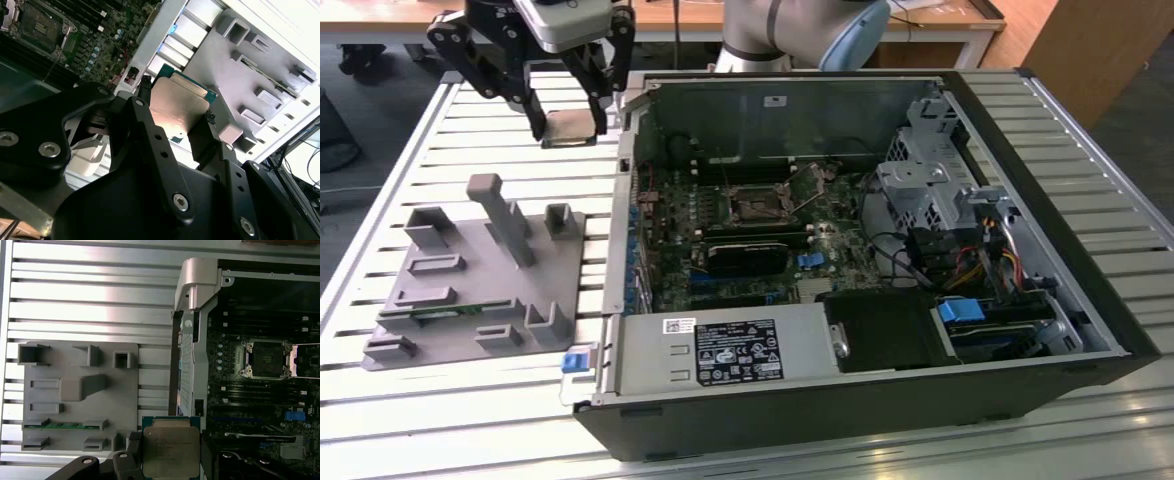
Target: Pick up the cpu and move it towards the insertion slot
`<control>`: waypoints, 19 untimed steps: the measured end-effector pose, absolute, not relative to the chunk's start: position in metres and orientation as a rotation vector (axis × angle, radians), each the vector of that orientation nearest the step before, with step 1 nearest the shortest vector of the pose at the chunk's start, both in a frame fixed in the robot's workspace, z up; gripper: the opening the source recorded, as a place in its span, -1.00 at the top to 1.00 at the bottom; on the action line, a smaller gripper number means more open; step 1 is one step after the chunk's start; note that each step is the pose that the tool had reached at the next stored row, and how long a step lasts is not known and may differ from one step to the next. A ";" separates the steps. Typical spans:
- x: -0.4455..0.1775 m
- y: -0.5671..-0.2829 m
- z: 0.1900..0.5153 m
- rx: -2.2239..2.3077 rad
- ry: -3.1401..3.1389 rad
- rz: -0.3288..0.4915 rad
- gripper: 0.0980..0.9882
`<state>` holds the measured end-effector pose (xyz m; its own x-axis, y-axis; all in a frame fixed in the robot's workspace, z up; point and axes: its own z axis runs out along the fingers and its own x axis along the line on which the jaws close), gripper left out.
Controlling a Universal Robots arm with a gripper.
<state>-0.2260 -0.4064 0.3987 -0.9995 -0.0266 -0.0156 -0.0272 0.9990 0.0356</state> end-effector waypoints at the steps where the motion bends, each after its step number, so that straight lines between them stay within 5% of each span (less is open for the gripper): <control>1: -0.225 -0.406 0.399 -0.042 3.126 0.056 0.00; 19: -0.209 -0.406 0.399 -0.042 3.126 0.056 0.00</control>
